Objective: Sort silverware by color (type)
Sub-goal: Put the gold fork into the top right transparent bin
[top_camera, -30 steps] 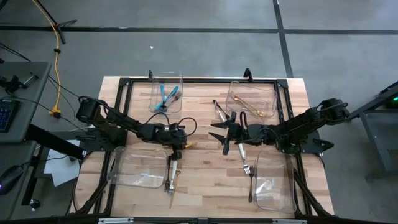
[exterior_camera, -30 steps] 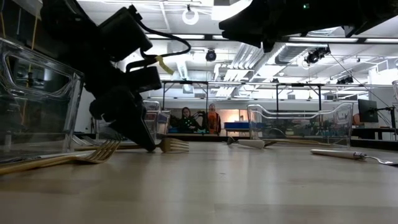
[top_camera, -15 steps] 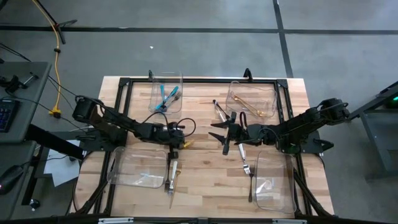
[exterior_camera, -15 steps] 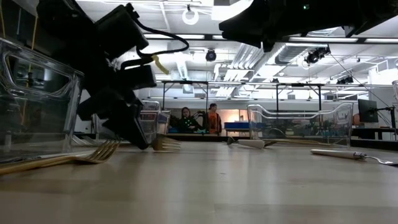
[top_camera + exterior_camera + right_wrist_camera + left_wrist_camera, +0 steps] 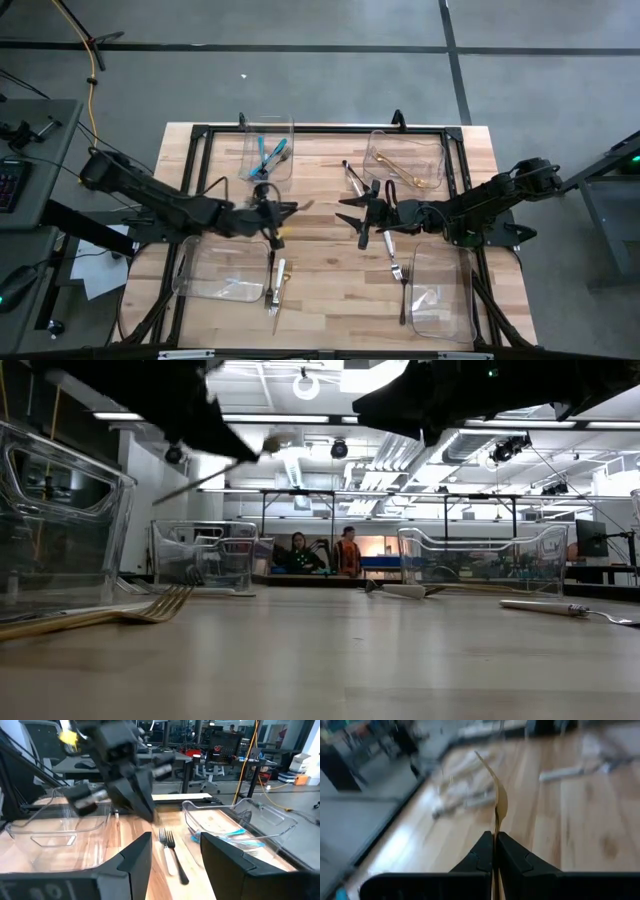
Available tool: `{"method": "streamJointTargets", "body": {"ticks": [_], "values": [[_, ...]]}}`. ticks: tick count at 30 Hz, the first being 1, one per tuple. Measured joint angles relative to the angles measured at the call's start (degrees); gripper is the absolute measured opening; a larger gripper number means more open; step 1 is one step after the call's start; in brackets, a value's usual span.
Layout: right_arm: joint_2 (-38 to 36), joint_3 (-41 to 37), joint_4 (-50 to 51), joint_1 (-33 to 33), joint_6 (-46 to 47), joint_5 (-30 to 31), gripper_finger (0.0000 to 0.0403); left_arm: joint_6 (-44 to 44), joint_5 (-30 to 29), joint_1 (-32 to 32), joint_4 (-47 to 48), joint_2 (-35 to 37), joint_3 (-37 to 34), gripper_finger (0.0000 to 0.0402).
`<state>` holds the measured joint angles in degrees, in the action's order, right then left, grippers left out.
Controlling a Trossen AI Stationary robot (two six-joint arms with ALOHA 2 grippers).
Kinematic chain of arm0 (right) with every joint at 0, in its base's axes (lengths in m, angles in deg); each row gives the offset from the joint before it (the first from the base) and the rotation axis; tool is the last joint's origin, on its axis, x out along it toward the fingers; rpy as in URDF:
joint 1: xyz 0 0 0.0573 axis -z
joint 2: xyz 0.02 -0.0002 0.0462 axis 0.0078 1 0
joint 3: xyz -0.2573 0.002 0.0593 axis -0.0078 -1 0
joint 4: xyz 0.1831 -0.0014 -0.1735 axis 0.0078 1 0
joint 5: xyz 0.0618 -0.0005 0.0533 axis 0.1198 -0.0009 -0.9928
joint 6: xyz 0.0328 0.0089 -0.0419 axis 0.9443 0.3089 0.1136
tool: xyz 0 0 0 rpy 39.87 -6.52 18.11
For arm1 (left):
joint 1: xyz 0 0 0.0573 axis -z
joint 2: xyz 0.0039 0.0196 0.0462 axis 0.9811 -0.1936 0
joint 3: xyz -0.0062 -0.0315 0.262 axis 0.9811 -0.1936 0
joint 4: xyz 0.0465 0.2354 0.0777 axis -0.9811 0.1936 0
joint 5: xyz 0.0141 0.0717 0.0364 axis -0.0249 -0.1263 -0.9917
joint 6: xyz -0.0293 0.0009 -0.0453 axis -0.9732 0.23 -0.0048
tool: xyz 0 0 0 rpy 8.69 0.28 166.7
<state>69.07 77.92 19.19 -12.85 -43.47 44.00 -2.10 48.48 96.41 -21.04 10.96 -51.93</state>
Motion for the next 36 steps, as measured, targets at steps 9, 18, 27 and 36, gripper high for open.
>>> {"method": "streamJointTargets", "body": {"ticks": [9,18,27,36], "values": [[0.2,0.0,-0.7,0.0,5.5,-5.8,0.0165,9.3,-0.1,2.9,-22.8,-6.8,0.0,0.0003],[0.2,0.0,-3.4,0.1,7.7,-9.5,0.0165,15.2,3.9,1.5,-42.8,-18.2,0.0,0.0003],[0.2,0.0,-4.7,0.5,13.5,-9.2,0.0165,13.7,6.5,0.2,-44.5,-19.0,0.0,0.0003],[6.0,0.0,-14.4,1.2,14.7,-9.6,0.0165,11.8,9.3,-1.5,-44.5,-19.0,0.0,0.0003]]}}
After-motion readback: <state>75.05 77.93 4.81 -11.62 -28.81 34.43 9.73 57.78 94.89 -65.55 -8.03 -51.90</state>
